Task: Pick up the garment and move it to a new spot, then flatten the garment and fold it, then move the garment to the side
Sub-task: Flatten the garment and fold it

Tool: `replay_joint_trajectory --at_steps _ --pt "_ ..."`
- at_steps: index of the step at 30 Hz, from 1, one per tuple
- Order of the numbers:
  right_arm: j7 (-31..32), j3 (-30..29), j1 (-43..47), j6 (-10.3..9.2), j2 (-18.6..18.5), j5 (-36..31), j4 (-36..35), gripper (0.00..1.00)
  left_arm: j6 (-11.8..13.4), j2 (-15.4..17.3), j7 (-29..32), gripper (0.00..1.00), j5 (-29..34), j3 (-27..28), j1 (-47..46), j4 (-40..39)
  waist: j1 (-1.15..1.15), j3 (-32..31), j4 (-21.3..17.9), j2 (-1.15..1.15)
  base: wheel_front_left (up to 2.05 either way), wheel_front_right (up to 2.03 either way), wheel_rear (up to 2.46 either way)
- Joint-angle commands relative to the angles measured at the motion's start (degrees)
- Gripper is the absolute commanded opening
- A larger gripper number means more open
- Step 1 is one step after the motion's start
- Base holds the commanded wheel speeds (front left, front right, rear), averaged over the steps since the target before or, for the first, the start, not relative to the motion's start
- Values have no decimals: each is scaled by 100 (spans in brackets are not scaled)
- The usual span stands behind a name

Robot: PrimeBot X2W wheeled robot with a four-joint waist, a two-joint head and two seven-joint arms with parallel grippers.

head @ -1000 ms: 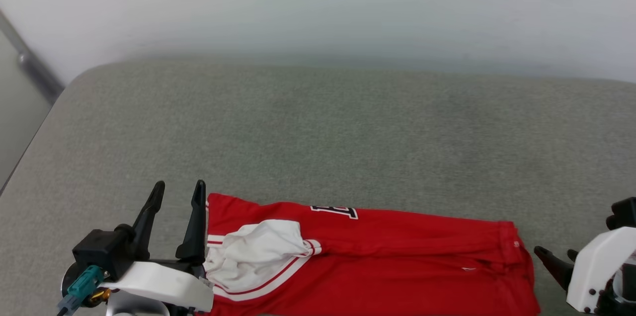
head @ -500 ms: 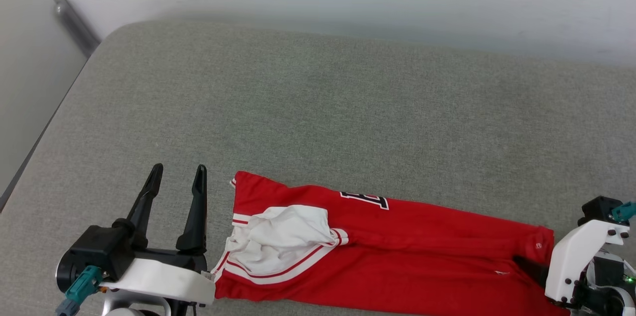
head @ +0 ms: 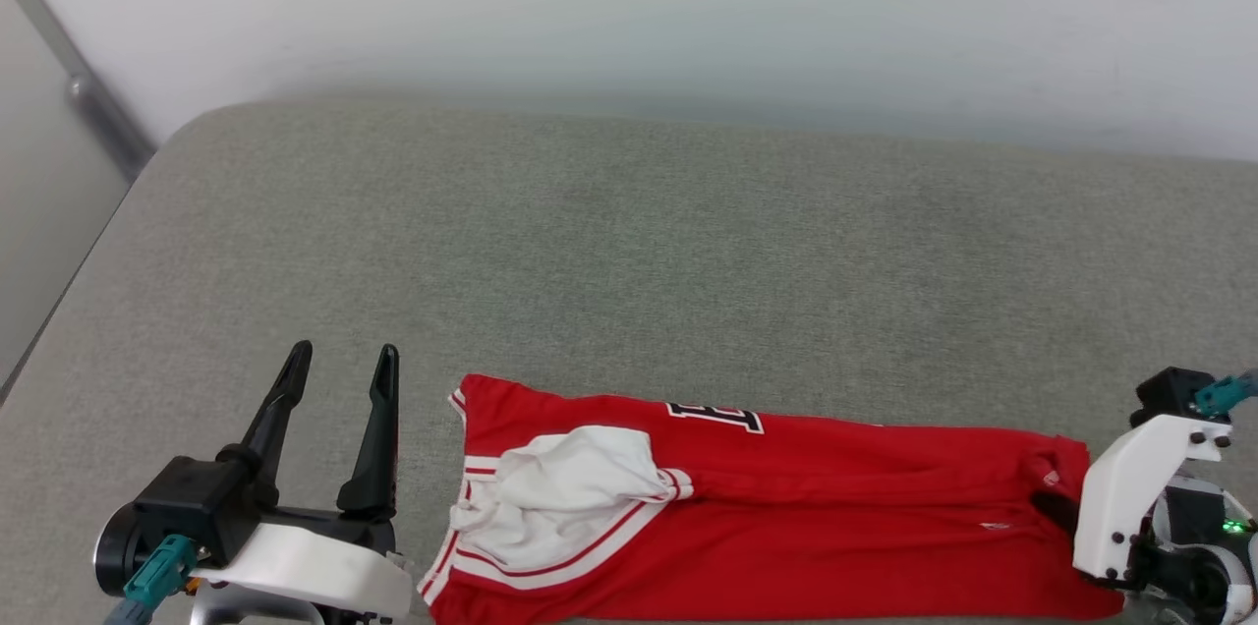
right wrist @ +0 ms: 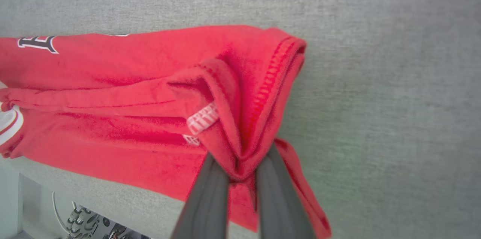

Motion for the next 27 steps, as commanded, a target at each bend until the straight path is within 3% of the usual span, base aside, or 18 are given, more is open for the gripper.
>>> replay_joint_trajectory --at_steps 1,10,15,20,24,27 --pt "-2 -87 -72 -4 -71 -35 23 0 27 26 10 100 29 4 58 -27 0 -60 -127 0 0 0 0" --pt "227 -1317 -135 -4 -205 -515 4 0 22 57 90 100 71 -79 -14 -76 0 -73 -490 0 0 0 0" --pt "729 -2047 -196 -3 217 -549 -209 0 24 23 94 100 66 -123 -13 -49 0 -106 -610 0 0 0 0" --pt "1710 -2388 -370 -3 911 480 -566 0 9 25 112 100 57 -158 -11 -34 0 -143 -647 0 0 0 0" --pt "2301 -2134 -299 -3 1030 1620 -478 0 -28 1 144 100 58 -232 -61 -14 0 -173 -576 0 0 0 0" --pt "2264 -1739 -271 -3 1017 2542 -117 0 -78 -26 185 100 67 -308 -121 14 0 -197 -473 0 0 0 0"
